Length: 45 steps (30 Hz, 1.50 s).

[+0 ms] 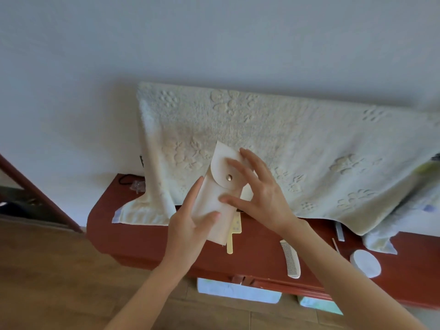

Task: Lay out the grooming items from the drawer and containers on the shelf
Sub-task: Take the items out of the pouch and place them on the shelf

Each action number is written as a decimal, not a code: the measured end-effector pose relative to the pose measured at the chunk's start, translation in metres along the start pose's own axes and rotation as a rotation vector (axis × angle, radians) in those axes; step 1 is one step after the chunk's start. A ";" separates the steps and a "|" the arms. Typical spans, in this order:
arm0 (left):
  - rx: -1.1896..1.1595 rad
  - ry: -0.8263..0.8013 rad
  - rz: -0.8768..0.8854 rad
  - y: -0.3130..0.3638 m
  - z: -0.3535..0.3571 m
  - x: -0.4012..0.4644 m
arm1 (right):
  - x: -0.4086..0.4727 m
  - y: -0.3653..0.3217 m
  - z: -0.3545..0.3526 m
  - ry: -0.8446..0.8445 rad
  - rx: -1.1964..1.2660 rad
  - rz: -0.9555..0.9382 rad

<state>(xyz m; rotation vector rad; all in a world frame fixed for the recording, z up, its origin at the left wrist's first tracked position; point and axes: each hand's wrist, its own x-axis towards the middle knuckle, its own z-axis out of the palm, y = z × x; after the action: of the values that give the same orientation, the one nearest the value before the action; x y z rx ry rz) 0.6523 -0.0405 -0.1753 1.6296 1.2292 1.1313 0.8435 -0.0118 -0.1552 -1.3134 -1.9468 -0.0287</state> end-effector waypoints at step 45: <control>-0.062 -0.388 -0.081 0.010 0.005 0.006 | 0.001 0.064 -0.049 0.386 0.286 0.778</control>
<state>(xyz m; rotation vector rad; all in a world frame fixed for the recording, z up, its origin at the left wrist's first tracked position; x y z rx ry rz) 0.6609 -0.0369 -0.1660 1.6420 0.9864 0.7495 0.9224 -0.0020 -0.1448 -1.6343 -0.9929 0.3399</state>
